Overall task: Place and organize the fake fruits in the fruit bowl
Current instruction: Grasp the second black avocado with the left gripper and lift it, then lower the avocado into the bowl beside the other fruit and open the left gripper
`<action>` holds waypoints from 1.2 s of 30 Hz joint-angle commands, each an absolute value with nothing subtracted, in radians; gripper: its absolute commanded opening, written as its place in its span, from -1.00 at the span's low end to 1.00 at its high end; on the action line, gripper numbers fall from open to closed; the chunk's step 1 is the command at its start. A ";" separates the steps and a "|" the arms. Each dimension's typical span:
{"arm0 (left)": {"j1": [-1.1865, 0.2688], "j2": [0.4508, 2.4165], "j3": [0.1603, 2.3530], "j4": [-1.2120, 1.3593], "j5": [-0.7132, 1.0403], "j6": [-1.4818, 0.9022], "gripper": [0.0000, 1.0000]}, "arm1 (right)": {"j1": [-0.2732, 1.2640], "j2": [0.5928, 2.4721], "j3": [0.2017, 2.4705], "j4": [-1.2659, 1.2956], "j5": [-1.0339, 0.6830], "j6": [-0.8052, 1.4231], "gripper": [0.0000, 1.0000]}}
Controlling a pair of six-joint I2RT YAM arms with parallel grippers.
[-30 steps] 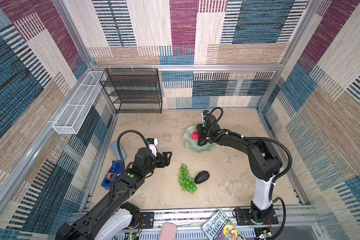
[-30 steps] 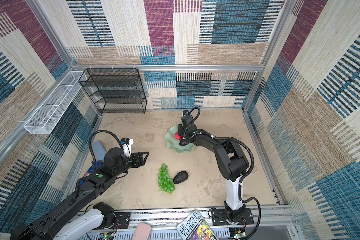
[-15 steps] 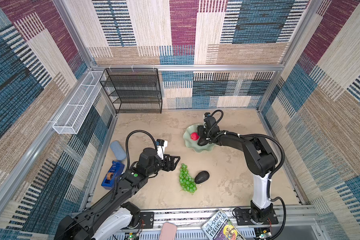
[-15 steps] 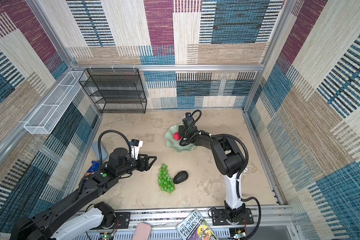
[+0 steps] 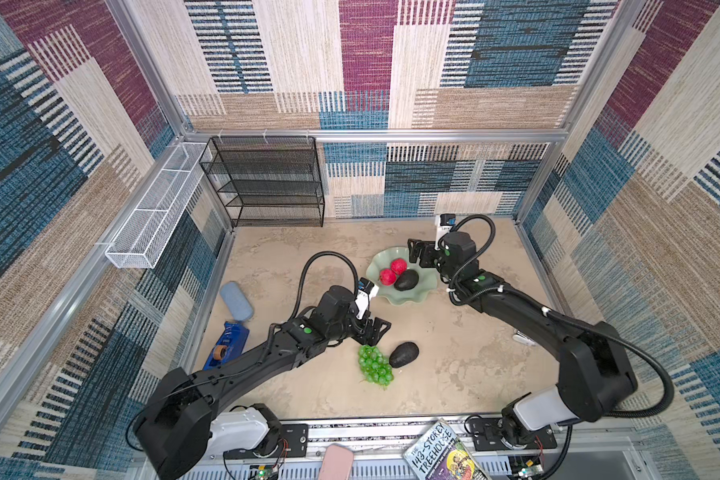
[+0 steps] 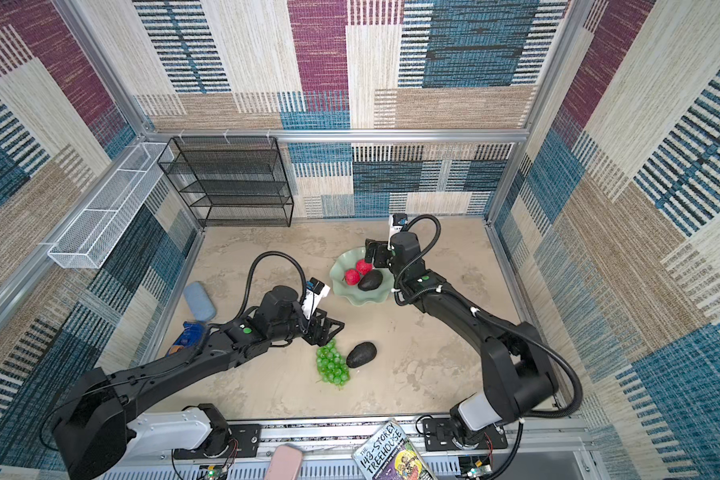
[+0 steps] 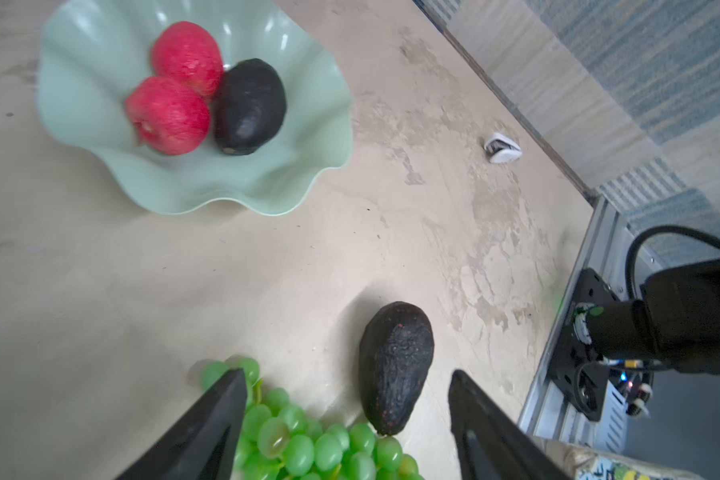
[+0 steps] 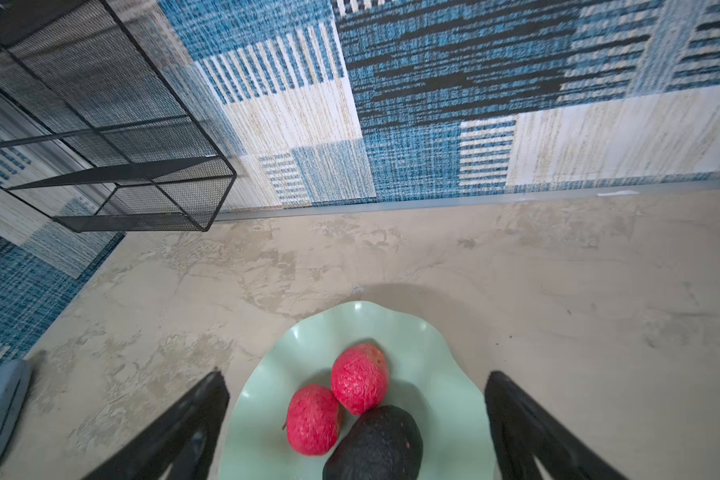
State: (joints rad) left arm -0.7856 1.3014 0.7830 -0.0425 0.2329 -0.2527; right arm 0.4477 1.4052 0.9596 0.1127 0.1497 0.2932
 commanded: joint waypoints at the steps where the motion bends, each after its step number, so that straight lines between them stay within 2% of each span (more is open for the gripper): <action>1: -0.840 1.377 0.838 -0.091 0.192 -0.159 0.59 | 0.448 1.280 0.856 0.122 0.152 0.328 1.00; 8: -0.928 1.523 0.893 -0.110 0.197 -0.161 0.59 | 0.446 1.078 0.715 0.040 0.213 0.377 0.99; 15: -0.969 1.677 0.941 -0.152 0.158 -0.191 0.56 | 0.446 1.034 0.702 0.032 0.232 0.374 0.99; 18: -0.978 1.719 0.959 -0.163 0.168 -0.200 0.46 | 0.445 1.026 0.707 0.026 0.239 0.369 0.99; 22: -0.985 1.723 0.965 -0.176 0.169 -0.223 0.11 | 0.445 1.013 0.709 0.019 0.251 0.371 1.00; 25: -0.985 1.683 0.959 -0.178 0.146 -0.227 -0.05 | 0.444 1.005 0.705 0.018 0.263 0.373 1.00; 30: -0.974 1.615 1.021 -0.230 0.078 -0.161 -0.08 | 0.440 1.000 0.703 0.023 0.272 0.374 1.00; 36: -0.846 1.655 1.176 -0.222 0.105 -0.111 -0.08 | 0.430 0.974 0.685 0.025 0.289 0.388 1.00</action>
